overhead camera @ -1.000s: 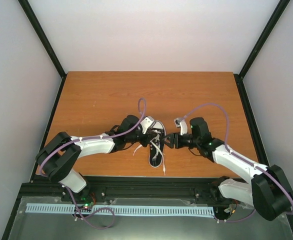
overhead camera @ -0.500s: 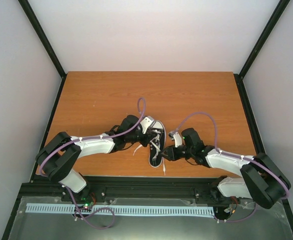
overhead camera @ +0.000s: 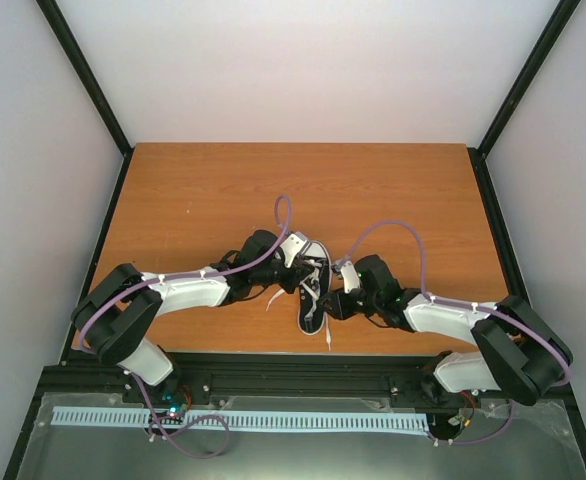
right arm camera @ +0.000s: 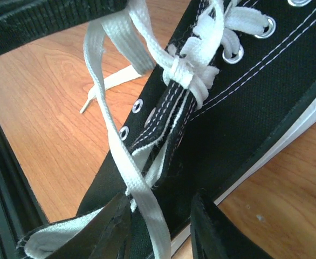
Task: Tie the shoes
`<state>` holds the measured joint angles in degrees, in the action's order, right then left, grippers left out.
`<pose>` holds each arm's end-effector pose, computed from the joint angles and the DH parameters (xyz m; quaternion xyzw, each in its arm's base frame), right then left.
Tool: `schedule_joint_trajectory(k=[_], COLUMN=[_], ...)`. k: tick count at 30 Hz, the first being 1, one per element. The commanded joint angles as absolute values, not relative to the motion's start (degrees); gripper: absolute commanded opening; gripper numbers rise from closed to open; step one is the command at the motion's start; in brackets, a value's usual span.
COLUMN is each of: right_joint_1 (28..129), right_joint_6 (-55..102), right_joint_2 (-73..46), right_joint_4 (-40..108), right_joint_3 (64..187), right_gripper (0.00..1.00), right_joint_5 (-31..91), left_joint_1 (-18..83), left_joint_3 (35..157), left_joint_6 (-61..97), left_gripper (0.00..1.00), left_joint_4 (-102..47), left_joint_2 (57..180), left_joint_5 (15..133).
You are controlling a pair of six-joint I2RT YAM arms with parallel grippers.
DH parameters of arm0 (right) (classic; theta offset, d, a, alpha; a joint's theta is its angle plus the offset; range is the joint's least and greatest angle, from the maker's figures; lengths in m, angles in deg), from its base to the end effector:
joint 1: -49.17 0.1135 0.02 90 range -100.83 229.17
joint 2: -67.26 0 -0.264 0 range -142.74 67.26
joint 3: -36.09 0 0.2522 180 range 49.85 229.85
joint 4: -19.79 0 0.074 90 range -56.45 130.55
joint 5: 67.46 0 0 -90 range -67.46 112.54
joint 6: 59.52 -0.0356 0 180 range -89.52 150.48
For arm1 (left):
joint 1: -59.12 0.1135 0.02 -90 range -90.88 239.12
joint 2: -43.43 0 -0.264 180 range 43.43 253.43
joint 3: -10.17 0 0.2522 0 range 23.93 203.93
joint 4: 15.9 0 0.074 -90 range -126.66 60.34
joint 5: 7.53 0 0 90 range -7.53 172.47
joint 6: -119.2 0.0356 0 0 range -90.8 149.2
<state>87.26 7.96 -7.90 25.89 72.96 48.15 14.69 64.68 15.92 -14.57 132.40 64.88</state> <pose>0.1685 0.1516 0.1382 -0.2069 0.8790 0.3671 0.2232 0.2164 -0.2272 0.1758 0.3035 0.8176 -0.3449 0.3473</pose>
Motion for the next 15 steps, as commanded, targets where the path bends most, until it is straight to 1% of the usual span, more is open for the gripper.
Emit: schedule_joint_trajectory(k=[1,5,12,15], right_joint_1=[88.21,88.44,88.46,88.47], right_joint_6=[9.16,9.12,8.72,8.14], right_joint_2=[-9.02,-9.19,-8.49,-7.01], right_joint_4=[23.57,23.94,24.83,25.61], right_joint_3=[74.6,75.11,75.17,74.78], right_gripper=[0.31,0.23,0.04,0.03], right_joint_5=[46.16,45.68,45.23,44.24], left_joint_1=[14.56,14.56,14.56,14.56], left_joint_3=[64.98,64.87,64.51,64.35], left_joint_6=[15.58,15.53,15.41,15.4], left_gripper=[0.01,0.01,0.01,0.01], left_joint_4=[-12.35,-12.18,-12.01,-12.01], left_joint_2=[132.5,132.43,131.92,131.65], left_joint_5=[64.82,65.04,65.48,65.66])
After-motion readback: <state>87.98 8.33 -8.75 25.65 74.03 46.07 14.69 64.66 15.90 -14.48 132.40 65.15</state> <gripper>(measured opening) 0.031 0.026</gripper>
